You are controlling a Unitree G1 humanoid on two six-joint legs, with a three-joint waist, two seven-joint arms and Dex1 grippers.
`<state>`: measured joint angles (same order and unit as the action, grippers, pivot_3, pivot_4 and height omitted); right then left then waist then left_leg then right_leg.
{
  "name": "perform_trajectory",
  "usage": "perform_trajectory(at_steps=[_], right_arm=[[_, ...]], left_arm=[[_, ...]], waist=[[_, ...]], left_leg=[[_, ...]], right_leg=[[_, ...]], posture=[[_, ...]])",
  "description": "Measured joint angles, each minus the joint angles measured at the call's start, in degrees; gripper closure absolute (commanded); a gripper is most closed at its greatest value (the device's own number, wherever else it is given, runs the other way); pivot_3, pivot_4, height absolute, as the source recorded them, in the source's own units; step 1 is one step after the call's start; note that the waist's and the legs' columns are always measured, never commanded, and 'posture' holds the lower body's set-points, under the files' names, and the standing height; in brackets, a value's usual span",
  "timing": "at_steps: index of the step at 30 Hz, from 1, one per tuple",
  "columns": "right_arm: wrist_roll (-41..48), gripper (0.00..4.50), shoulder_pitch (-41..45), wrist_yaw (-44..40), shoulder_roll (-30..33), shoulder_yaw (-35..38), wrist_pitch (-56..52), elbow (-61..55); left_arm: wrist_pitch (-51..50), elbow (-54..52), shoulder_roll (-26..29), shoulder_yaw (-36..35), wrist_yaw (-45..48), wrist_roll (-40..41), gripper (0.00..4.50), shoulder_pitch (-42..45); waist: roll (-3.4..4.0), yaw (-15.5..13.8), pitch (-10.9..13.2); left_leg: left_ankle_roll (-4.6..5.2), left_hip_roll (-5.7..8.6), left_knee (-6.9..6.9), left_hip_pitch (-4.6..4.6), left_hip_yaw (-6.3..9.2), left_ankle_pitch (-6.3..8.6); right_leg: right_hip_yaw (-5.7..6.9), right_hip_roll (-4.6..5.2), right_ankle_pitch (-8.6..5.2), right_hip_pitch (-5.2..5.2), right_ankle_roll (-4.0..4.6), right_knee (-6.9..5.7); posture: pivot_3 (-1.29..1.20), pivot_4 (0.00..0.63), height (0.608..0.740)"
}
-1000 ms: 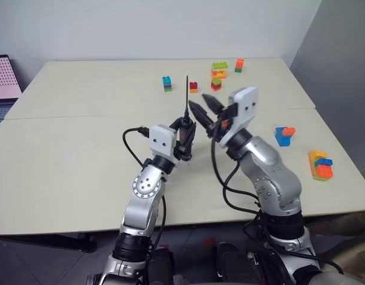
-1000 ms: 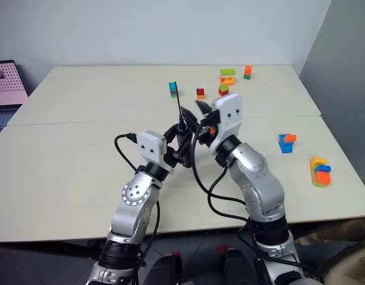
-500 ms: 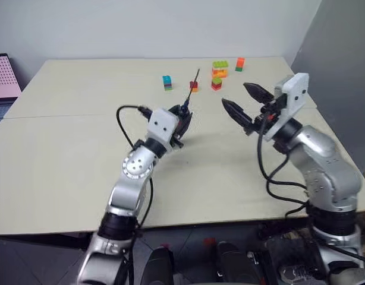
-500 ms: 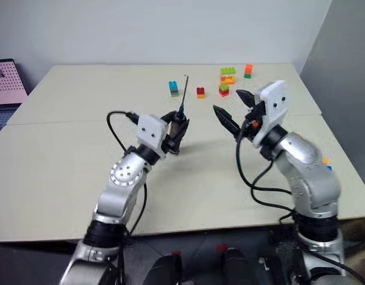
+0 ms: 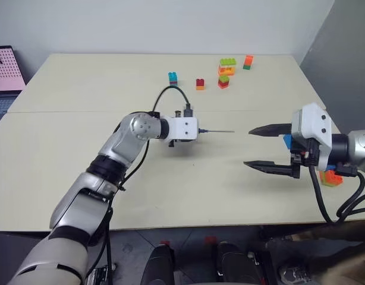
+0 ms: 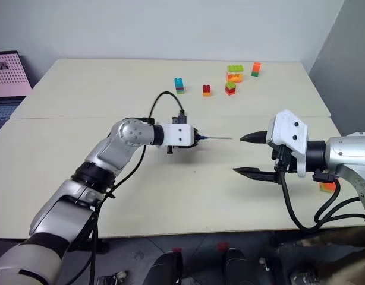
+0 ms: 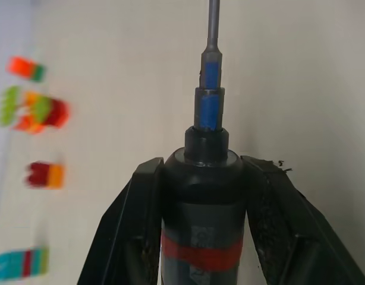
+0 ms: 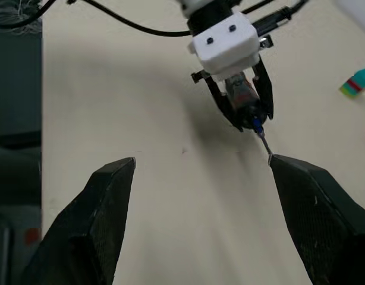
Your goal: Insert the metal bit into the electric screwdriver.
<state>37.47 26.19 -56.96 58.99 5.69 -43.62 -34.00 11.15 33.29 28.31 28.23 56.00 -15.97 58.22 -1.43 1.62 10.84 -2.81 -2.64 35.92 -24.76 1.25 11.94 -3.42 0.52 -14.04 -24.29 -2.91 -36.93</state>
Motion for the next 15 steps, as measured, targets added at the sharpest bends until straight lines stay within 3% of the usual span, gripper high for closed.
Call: perform_trajectory(at_steps=[8,14,15], right_arm=[[-5.2,0.74,-0.5,1.7,0.2,-3.0,1.4,2.0],[-6.5,0.74,-4.2,1.9,1.4,-1.0,1.7,2.5],[-6.7,0.74,-4.6,1.9,1.5,-0.2,1.7,2.6]], left_arm=[[5.9,14.0,-6.6,4.4,5.2,-5.3,2.87,5.6],[8.2,16.9,-7.8,4.4,7.3,-6.3,2.87,7.0],[8.3,16.9,-7.9,4.4,7.7,-6.3,2.52,7.0]], waist=[[0.0,0.0,0.0],[0.01,0.0,0.0],[0.01,0.0,0.0]], left_leg=[[0.01,0.0,0.05,0.0,0.0,0.0],[0.02,0.01,0.08,0.02,0.01,0.01],[0.02,0.01,0.1,0.02,0.01,0.01]], right_leg=[[-0.01,0.0,0.01,0.0,-0.02,-0.06],[-0.01,0.0,0.01,0.04,-0.03,-0.12],[-0.01,0.0,0.01,0.05,-0.03,-0.14]], posture=[[0.0,0.15,0.74],[0.0,0.15,0.74],[0.0,0.15,0.74]])
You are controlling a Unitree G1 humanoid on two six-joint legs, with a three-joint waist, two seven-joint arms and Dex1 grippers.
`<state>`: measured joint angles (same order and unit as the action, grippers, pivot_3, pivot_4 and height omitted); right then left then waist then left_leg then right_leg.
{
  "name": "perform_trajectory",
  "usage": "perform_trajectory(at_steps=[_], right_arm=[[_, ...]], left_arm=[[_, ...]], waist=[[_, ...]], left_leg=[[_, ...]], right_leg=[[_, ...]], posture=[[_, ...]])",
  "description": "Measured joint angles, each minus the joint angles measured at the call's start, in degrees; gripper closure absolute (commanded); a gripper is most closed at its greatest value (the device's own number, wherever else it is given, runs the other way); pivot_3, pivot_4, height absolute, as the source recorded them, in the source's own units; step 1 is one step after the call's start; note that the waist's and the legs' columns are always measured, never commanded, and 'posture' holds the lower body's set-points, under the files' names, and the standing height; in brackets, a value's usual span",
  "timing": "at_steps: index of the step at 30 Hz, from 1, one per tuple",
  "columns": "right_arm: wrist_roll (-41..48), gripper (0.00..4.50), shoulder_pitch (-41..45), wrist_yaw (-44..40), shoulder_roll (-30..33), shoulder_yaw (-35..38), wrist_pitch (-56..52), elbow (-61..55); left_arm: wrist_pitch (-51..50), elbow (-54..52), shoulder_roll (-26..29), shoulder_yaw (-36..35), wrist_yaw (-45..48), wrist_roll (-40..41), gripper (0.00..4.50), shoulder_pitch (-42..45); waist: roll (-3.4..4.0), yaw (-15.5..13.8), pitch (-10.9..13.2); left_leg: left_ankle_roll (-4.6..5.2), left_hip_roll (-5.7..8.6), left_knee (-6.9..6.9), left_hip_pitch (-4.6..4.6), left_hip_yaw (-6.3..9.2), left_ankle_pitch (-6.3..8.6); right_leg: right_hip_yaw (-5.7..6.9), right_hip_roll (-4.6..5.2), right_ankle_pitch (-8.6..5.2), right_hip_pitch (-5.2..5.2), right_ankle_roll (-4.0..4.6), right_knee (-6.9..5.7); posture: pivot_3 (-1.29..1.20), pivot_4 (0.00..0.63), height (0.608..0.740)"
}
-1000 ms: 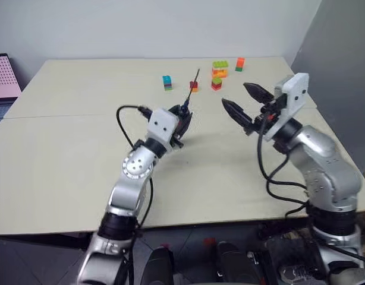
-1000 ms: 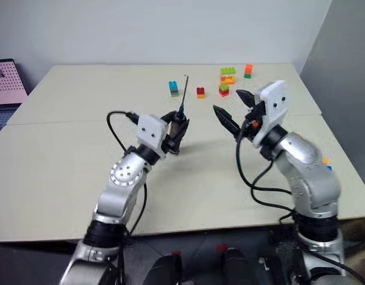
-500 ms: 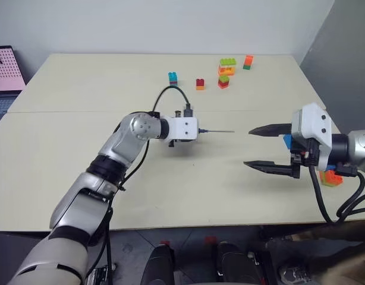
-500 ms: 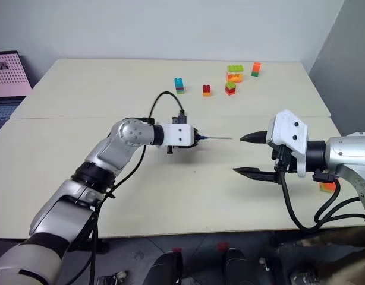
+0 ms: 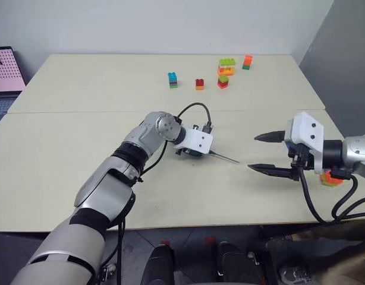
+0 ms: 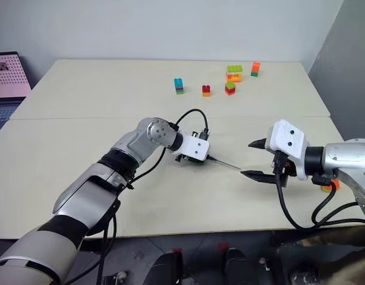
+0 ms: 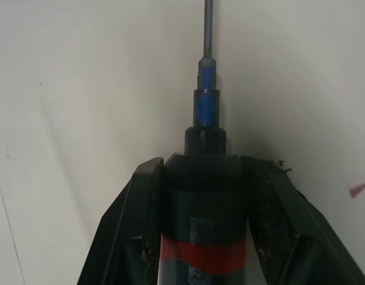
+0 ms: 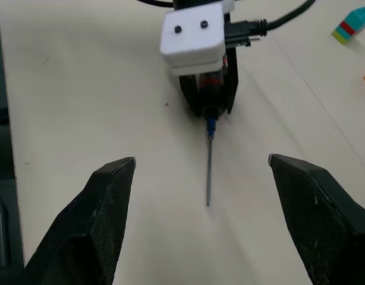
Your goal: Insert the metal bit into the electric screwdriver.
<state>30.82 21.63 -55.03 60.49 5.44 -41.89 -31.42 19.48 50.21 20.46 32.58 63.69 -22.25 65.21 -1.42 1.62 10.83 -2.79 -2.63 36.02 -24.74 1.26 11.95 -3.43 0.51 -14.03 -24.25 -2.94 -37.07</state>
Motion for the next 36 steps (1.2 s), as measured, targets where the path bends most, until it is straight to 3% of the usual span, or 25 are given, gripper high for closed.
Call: perform_trajectory(at_steps=[11,16,21,25,30,34,36], right_arm=[[-0.2,0.74,-0.5,0.2,0.1,0.8,0.0,0.1],[-0.5,0.74,-0.9,0.4,0.1,1.5,0.0,0.5],[-0.6,0.74,-2.6,0.4,0.0,2.5,0.5,0.8],[-0.3,0.74,-4.4,-0.1,-0.8,4.1,2.8,0.8],[0.0,0.74,-7.9,-1.1,-0.8,6.0,3.8,1.4],[-0.1,0.74,-8.7,-1.4,-0.8,6.9,4.2,1.8],[-0.4,0.74,-10.5,-2.0,-0.6,7.8,4.6,3.9]], left_arm=[[-0.3,1.4,-0.7,-3.1,2.1,1.7,0.07,0.1],[-4.9,-1.9,1.4,-7.1,7.0,6.9,0.07,-1.2],[-16.6,-14.7,9.2,-14.4,13.8,15.5,0.07,-4.7],[-27.4,-28.2,20.8,-19.8,20.0,21.8,0.07,-14.5],[-40.3,-43.0,30.3,-28.6,20.1,29.2,0.07,-27.3],[-44.1,-48.6,32.0,-33.0,18.3,32.0,0.07,-32.4],[-48.7,-53.8,33.4,-38.2,15.9,34.9,0.07,-40.8]], waist=[[0.0,0.0,0.0],[0.0,0.2,0.0],[0.0,0.5,0.0],[0.0,1.0,0.0],[-0.01,0.6,0.0],[-0.01,0.3,0.0],[-0.06,0.3,0.0]], left_leg=[[0.0,0.0,0.07,0.06,0.03,0.0],[0.0,-0.02,0.07,0.06,0.03,-0.01],[0.0,-0.02,0.09,0.14,0.02,-0.01],[-0.01,-0.03,0.09,0.37,-0.01,-0.01],[-0.02,-0.05,0.22,0.63,-0.01,-0.03],[-0.01,-0.06,0.35,0.73,-0.04,-0.04],[-0.01,-0.09,0.37,0.96,-0.15,-0.04]], right_leg=[[0.01,0.0,0.02,0.03,-0.03,-0.17],[0.02,-0.01,0.02,0.01,-0.02,-0.21],[-0.03,-0.02,0.01,-0.01,0.0,-0.41],[-0.06,-0.02,-0.07,0.02,0.08,-0.79],[-0.05,-0.01,-0.08,0.21,0.09,-0.93],[-0.1,0.0,-0.22,0.34,0.36,-0.95],[-0.17,0.01,-0.21,0.51,0.4,-0.94]], posture=[[0.0,0.15,0.74],[0.0,0.15,0.74],[0.0,0.15,0.74],[0.0,0.15,0.74],[0.0,0.15,0.74],[0.0,0.15,0.74],[0.0,0.15,0.74]])
